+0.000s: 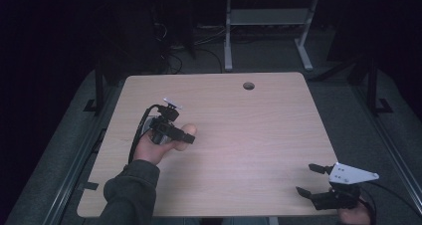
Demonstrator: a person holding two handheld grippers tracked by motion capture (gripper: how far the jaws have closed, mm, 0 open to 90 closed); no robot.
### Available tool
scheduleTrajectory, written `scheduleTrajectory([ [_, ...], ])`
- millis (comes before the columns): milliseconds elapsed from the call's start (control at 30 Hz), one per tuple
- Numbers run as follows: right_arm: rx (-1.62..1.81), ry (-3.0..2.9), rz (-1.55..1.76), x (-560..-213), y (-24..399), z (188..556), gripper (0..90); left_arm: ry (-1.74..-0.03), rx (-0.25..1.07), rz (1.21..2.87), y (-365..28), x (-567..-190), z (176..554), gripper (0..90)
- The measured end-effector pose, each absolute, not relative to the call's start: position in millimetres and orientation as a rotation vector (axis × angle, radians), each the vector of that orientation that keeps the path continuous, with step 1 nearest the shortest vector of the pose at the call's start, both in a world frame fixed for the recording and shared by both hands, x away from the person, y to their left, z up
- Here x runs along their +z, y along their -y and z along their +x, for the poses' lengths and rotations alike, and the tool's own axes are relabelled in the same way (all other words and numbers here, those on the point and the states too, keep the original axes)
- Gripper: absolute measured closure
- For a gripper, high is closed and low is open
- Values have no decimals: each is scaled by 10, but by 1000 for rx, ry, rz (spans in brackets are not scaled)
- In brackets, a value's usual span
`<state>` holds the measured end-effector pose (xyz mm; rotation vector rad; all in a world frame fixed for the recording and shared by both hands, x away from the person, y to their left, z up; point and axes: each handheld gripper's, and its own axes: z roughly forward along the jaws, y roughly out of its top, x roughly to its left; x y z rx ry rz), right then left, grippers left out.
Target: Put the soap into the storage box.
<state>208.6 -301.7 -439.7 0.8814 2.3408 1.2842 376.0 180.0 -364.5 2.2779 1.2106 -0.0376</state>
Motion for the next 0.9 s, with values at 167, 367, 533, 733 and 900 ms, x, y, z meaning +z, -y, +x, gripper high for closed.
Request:
scheduleTrajectory([
  [167,1286,-2337,881,-4397,3021,2086,138,-1239,-50,2229,-1921,-3617,3786,323],
  [367,1280,-2340,878,-4400,3021,2092,138,-1264,-48,2204,-2076,-3579,3830,323],
  [533,1281,-2342,882,-4403,3020,2094,138,-1286,-56,2186,-2189,-3566,3871,323],
  [733,1285,-2342,886,-4405,3021,2093,138,-1315,-55,2163,-2272,-3577,3905,323],
  [900,1291,-2338,885,-4405,3031,2096,138,-1338,-57,2147,-2365,-3592,3940,323],
])
